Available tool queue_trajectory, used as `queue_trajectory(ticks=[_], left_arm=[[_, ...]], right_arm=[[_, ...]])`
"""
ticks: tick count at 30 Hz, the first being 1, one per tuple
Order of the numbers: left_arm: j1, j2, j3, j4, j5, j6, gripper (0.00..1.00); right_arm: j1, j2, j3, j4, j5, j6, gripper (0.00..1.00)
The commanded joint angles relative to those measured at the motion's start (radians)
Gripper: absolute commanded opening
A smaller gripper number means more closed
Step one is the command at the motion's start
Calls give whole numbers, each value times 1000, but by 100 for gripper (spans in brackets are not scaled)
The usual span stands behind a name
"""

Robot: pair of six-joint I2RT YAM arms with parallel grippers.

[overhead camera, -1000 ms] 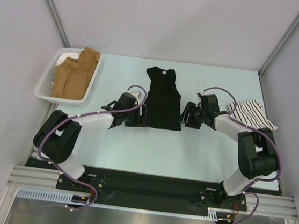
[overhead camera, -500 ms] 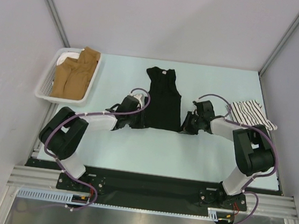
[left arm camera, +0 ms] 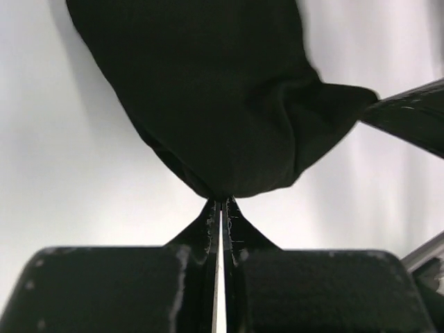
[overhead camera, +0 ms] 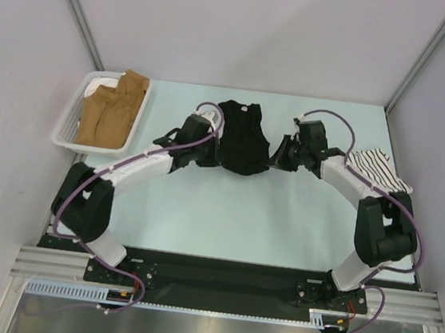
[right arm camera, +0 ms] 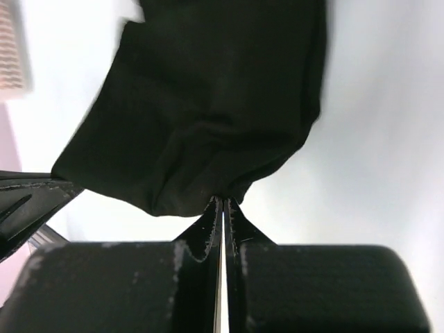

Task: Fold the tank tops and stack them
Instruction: Fold the tank top

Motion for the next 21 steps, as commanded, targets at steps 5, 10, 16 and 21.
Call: queue_trajectory(ticks=[5, 10, 16, 21], left_arm=[[-38, -183, -220, 0, 26, -43, 0], [-150, -217, -456, 104, 23, -148, 1], [-204, -327, -573, 82, -8, -197, 0], [-242, -379, -613, 67, 1, -231, 1]], right_arm=[[44, -182, -299, 8, 9, 20, 0], [81, -332, -492, 50, 29, 88, 0], [155, -472, -501, -77, 113, 94, 0], [212, -532, -544, -122, 135, 131, 0]])
